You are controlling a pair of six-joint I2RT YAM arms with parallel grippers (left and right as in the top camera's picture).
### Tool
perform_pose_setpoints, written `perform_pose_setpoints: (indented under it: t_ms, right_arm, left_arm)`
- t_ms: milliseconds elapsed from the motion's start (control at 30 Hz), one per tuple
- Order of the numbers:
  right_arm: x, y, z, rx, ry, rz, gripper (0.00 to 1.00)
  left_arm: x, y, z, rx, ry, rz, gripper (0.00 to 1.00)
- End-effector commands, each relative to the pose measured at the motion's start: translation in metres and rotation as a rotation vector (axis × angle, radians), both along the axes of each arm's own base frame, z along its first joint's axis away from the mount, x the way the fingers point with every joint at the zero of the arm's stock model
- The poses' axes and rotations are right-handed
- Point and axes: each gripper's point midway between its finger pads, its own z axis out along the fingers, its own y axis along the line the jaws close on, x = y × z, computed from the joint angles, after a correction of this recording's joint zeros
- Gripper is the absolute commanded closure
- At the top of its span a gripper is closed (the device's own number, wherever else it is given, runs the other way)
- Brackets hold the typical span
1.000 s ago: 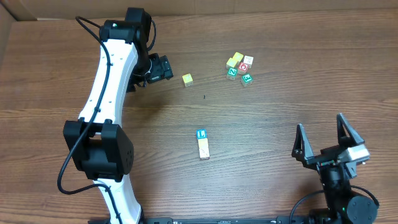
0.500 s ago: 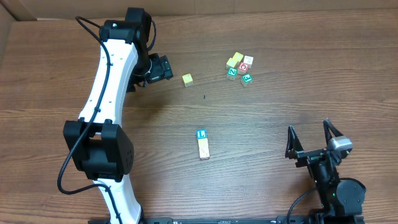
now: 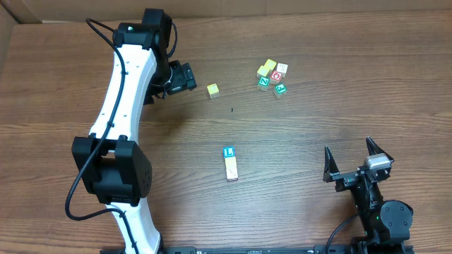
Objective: Flip 3 blocks
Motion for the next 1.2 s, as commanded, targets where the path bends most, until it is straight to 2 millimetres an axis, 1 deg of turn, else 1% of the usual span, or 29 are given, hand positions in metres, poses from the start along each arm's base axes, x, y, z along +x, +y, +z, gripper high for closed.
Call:
perform_pose_setpoints:
  t_ms: [0, 1000, 1067, 1167]
  right_arm:
    - [0.0006, -0.0031, -0.0019, -0.013, -0.007, -0.015, 0.00]
    - [0.0006, -0.0032, -0.0017, -0.013, -0.007, -0.016, 0.00]
    - [0.0006, -0.0032, -0.0017, -0.013, -0.007, -0.016, 0.00]
    - [0.0006, -0.0032, -0.0017, -0.013, -0.007, -0.016, 0.00]
  left_arm:
    - [-0.0008, -0.0010, 0.0042, 0.009, -0.012, -0.010, 0.00]
    - [-0.0002, 0.0003, 0.0041, 0.013, -0.014, -0.009, 0.00]
    - [0.0008, -0.0004, 0.0047, 0.011, -0.019, -0.010, 0.00]
    - [0.0002, -0.0065, 0.0047, 0.011, -0.020, -0.025, 0.00]
